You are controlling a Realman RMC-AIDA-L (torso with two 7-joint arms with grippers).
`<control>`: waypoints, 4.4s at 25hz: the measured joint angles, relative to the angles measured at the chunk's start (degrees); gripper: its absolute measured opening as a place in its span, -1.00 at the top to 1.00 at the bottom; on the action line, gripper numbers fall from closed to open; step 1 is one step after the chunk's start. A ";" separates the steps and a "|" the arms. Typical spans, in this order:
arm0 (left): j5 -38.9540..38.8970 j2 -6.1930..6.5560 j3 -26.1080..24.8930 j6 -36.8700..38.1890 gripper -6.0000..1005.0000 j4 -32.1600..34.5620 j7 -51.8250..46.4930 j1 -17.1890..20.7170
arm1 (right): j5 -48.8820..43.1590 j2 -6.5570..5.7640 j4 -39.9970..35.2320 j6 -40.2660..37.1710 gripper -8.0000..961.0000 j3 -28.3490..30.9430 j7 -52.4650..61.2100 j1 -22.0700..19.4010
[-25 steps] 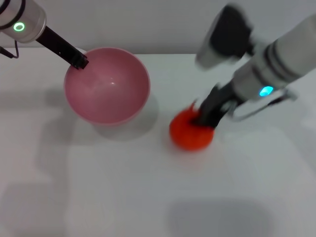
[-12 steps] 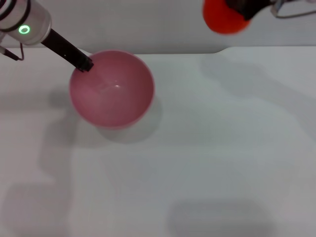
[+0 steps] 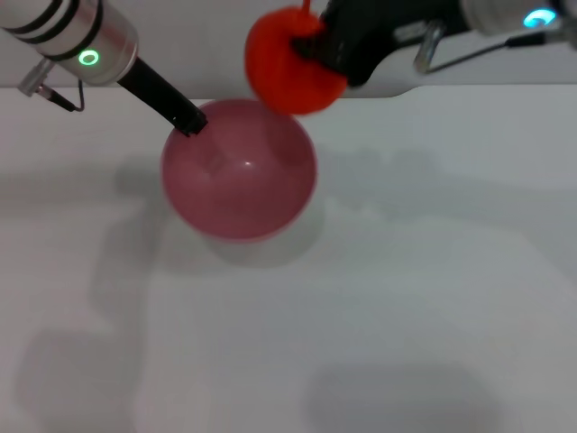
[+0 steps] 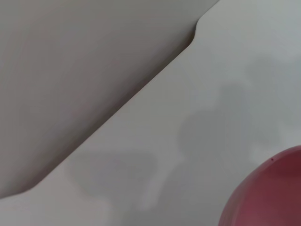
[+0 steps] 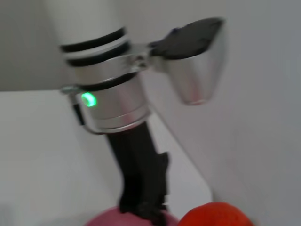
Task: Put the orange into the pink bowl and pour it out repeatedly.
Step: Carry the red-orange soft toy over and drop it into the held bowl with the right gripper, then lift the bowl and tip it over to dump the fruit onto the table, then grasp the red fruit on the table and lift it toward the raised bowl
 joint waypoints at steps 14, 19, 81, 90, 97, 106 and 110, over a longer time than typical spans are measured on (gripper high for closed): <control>-0.59 -0.13 0.58 -0.34 0.90 -0.12 -0.15 -0.53 | 0.07 -0.08 7.36 2.53 0.76 -7.80 -2.50 1.36; -0.59 -0.14 0.64 -0.20 0.90 -0.12 -0.17 -0.43 | 0.07 -0.09 7.37 2.64 0.29 -7.84 -2.73 1.18; -11.30 -0.73 63.43 -110.69 0.90 -1.75 17.59 29.61 | 133.47 0.00 61.48 3.63 -0.13 2.91 -106.20 -23.49; -11.82 -0.77 67.13 -127.05 0.90 -5.46 18.47 31.41 | 133.50 -0.04 62.02 2.55 -0.13 1.81 -104.83 -22.76; -11.94 -0.85 68.25 -133.63 0.90 -5.96 22.40 32.79 | 133.53 0.00 62.32 1.40 -0.13 1.77 -104.80 -22.98; -11.88 -0.75 68.38 -134.77 0.90 -5.84 23.41 32.93 | 133.53 0.00 62.35 1.31 -0.13 1.61 -104.72 -22.63; -11.86 -0.34 68.11 -134.45 0.90 -5.52 18.75 32.86 | 133.53 -0.01 62.34 1.31 -0.13 1.60 -104.71 -22.51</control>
